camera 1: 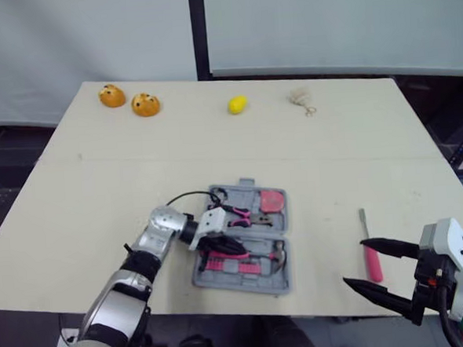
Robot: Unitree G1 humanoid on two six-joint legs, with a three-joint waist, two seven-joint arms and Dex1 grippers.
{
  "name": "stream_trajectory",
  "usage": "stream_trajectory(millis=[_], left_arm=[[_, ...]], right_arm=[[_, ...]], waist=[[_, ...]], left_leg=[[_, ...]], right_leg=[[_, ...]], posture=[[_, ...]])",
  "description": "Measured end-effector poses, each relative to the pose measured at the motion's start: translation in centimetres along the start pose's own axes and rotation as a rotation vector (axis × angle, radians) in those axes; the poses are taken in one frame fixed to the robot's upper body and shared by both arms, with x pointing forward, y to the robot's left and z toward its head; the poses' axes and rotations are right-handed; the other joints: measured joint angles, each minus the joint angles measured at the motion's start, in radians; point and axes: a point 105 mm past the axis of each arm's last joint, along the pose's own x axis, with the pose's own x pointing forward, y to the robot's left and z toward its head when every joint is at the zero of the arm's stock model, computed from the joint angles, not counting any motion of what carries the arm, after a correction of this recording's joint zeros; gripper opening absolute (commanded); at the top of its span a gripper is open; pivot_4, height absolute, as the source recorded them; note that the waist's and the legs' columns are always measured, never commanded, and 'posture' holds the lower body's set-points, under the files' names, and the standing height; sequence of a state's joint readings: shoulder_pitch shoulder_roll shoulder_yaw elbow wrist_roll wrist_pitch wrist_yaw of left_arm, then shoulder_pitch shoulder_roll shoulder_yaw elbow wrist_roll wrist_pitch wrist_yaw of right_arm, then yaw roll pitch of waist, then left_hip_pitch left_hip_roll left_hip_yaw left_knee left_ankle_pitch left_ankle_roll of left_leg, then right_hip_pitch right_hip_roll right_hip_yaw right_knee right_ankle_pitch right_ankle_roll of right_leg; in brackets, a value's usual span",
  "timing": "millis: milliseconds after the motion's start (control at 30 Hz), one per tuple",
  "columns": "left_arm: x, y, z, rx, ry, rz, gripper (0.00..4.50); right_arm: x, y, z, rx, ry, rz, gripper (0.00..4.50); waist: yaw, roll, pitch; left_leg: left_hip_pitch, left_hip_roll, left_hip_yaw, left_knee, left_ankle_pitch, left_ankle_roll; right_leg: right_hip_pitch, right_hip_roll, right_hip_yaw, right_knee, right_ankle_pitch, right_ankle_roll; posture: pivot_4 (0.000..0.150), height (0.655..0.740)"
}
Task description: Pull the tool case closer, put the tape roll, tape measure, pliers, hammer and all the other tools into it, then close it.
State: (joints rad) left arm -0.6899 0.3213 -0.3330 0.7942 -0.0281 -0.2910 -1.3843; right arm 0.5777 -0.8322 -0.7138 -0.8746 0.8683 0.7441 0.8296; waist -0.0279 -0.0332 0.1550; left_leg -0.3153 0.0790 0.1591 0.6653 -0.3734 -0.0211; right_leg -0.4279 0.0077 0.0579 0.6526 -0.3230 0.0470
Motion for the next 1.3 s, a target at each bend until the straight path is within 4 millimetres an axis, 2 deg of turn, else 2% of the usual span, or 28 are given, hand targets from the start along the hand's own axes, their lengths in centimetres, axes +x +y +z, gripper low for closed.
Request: stream_trajectory(millis=[200, 300, 500, 567, 600, 633, 767, 800, 867, 900, 1000, 1033, 1067, 1100, 1200, 1300], left_arm=[[0.3, -0.1, -0.4, 0.101, 0.078, -0.008, 0.11], [0.7, 0.0, -0.6, 0.134, 0.12, -0.015, 0.11], [1.5, -0.1, -1.1, 0.231, 0.229, -0.063, 0.11], [1.6, -0.1, -1.2, 0.231, 0.233, -0.06, 0.11], [1.5, 0.0, -1.3, 0.229, 0.234, -0.054, 0.11], [1.5, 0.0, -1.3, 0.228, 0.234, -0.054, 0.11], [0.4, -0.4, -1.1, 0.101, 0.143, -0.037, 0.11], [-0.2, -0.6, -0.8, 0.045, 0.089, -0.023, 0.34], [-1.4, -0.6, 0.5, -0.024, -0.036, 0.021, 0.89], [-2.6, -0.4, 1.7, -0.033, -0.091, 0.042, 1.34], [-7.9, -0.7, 4.4, -0.066, -0.15, 0.097, 2.82], [-10.4, -1.2, 4.6, -0.098, -0.138, 0.139, 3.25], [-11.9, -1.6, 4.5, -0.115, -0.122, 0.178, 3.85], [-13.2, -2.0, 4.0, -0.143, -0.107, 0.214, 4.27], [-16.2, -3.3, 1.7, -0.269, -0.06, 0.354, 4.4], [-21.2, -4.0, -0.9, -0.396, 0.001, 0.595, 4.4]], right_arm=[[-0.1, -0.3, -0.1, 0.009, -0.002, -0.015, 4.5], [-0.1, -0.4, 0.0, 0.005, -0.007, -0.019, 4.5], [0.0, -0.6, 0.1, 0.003, -0.011, -0.025, 4.5], [-0.1, -0.6, 0.1, 0.004, -0.011, -0.026, 4.5], [-0.1, -0.6, 0.1, 0.004, -0.01, -0.026, 4.5], [-0.1, -0.6, 0.1, 0.005, -0.01, -0.026, 4.5], [-0.2, -0.5, -0.2, 0.015, -0.003, -0.03, 4.5], [-0.3, -0.6, -0.3, 0.02, 0.0, -0.037, 4.5], [-0.7, -0.7, -0.4, 0.026, 0.007, -0.06, 4.5], [-1.1, -0.9, -0.4, 0.024, 0.008, -0.079, 4.5], [-2.7, -1.3, -0.8, 0.044, 0.029, -0.149, 4.5], [-3.6, -1.5, -1.1, 0.06, 0.037, -0.181, 4.5], [-4.4, -1.7, -1.4, 0.077, 0.044, -0.206, 4.5], [-5.2, -2.0, -1.8, 0.1, 0.054, -0.236, 4.5], [-8.1, -2.8, -3.1, 0.17, 0.079, -0.328, 4.5], [-11.1, -3.6, -4.3, 0.212, 0.106, -0.432, 4.5]], waist=[[0.0, -0.001, -0.018], [0.0, -0.001, -0.021], [0.0, -0.002, -0.041], [-0.001, -0.002, -0.041], [-0.001, -0.003, -0.042], [-0.001, -0.003, -0.043], [-0.009, -0.001, -0.04], [-0.014, 0.0, -0.035], [-0.015, -0.004, -0.026], [-0.015, -0.004, -0.025], [-0.006, -0.002, -0.023], [-0.006, 0.0, -0.023], [-0.006, 0.003, -0.022], [-0.006, 0.005, -0.021], [-0.003, 0.005, -0.016], [-0.002, -0.003, -0.011]], left_leg=[[0.004, 0.0, 0.0, -0.001, 0.0, 0.001], [0.017, 0.001, 0.0, -0.005, -0.005, 0.008], [0.022, 0.001, -0.001, -0.009, -0.008, 0.011], [0.03, 0.001, -0.001, -0.014, -0.008, 0.011], [0.034, 0.001, -0.001, -0.017, -0.008, 0.011], [0.034, 0.001, -0.001, -0.018, -0.007, 0.011], [0.033, 0.001, 0.0, -0.019, -0.007, 0.01], [0.031, 0.001, 0.0, -0.019, -0.008, 0.009], [0.019, 0.002, 0.0, -0.017, -0.005, 0.004], [0.015, 0.002, -0.001, -0.014, -0.001, -0.002], [0.007, 0.002, -0.001, -0.015, 0.001, -0.005], [0.009, 0.002, -0.001, -0.017, 0.001, -0.005], [0.011, 0.002, 0.0, -0.018, 0.0, -0.006], [0.012, 0.002, 0.0, -0.018, 0.0, -0.005], [0.012, 0.002, 0.0, -0.017, -0.002, -0.004], [0.013, 0.002, 0.0, -0.018, -0.003, -0.001]], right_leg=[[0.003, 0.0, 0.0, -0.001, 0.0, 0.0], [0.017, 0.0, -0.001, -0.006, 0.0, 0.0], [0.024, -0.001, -0.001, -0.013, 0.001, 0.001], [0.031, -0.001, -0.001, -0.017, 0.0, 0.0], [0.035, -0.001, -0.001, -0.02, -0.003, -0.006], [0.036, -0.001, -0.001, -0.021, -0.005, -0.01], [0.032, -0.001, -0.001, -0.019, -0.005, -0.008], [0.029, -0.001, -0.001, -0.015, -0.002, -0.004], [0.015, 0.0, -0.002, -0.009, -0.002, -0.004], [0.007, 0.0, -0.002, -0.007, -0.002, -0.004], [-0.004, 0.001, -0.002, -0.005, -0.004, -0.005], [-0.004, 0.001, -0.002, -0.005, -0.006, -0.006], [-0.003, 0.001, -0.002, -0.005, -0.007, -0.006], [-0.001, 0.0, -0.002, -0.006, -0.007, -0.006], [0.0, 0.0, -0.002, -0.006, -0.007, -0.005], [0.0, -0.001, -0.002, -0.008, -0.007, -0.006]], posture=[[0.15, 0.74], [0.15, 0.74], [0.15, 0.74], [0.15, 0.74], [0.15, 0.74], [0.15, 0.74], [0.15, 0.74], [0.15, 0.74], [0.15, 0.74], [0.15, 0.74], [0.15, 0.74], [0.15, 0.74], [0.15, 0.74], [0.15, 0.74], [0.15, 0.74], [0.15, 0.74]])
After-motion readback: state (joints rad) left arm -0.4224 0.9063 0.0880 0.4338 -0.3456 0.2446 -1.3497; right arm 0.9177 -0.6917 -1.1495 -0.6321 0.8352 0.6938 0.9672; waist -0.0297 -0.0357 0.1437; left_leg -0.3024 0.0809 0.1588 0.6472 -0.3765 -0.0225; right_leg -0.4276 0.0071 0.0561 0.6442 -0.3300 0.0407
